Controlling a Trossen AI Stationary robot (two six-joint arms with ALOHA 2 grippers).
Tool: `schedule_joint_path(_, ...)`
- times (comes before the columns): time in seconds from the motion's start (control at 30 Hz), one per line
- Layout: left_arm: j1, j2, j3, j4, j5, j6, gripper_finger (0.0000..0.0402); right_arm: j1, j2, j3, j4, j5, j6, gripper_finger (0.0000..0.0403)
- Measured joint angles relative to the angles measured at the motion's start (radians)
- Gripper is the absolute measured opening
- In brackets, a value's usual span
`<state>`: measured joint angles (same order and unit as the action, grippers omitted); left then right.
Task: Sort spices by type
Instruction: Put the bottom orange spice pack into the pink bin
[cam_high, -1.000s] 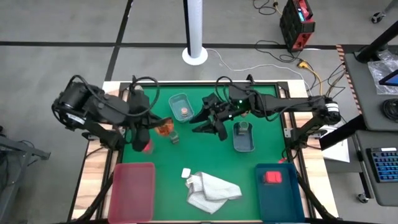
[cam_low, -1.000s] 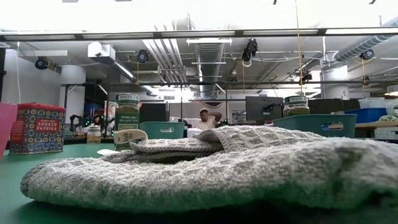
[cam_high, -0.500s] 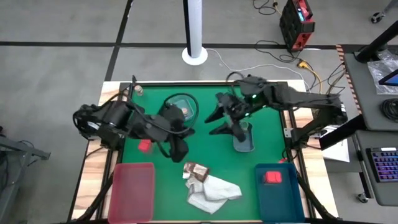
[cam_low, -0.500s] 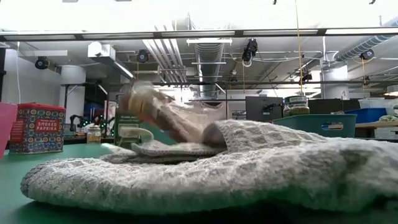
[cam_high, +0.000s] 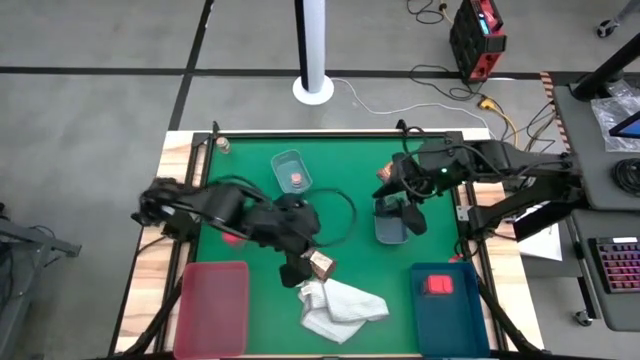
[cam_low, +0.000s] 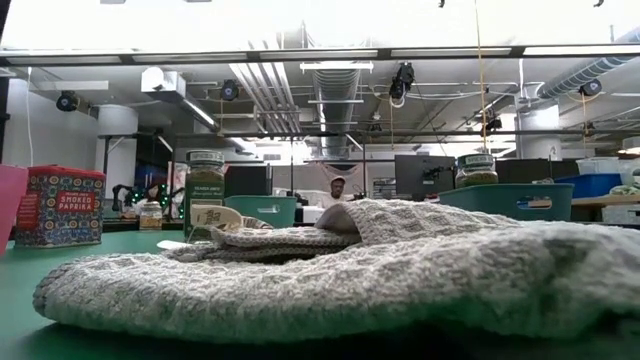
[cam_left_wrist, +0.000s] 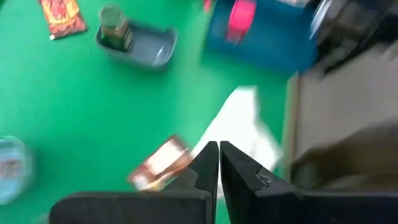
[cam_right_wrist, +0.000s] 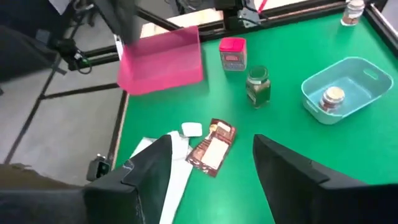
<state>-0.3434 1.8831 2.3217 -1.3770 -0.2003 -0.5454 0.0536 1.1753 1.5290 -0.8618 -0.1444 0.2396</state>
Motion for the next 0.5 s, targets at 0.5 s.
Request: schedule_joint_path(0.5, 0.034, 0.133, -0.293, 0.069, -0.057, 0.44, 0.0, 0.005, -0.081, -0.072, 0.042, 0.078, 0.016, 0.0191)
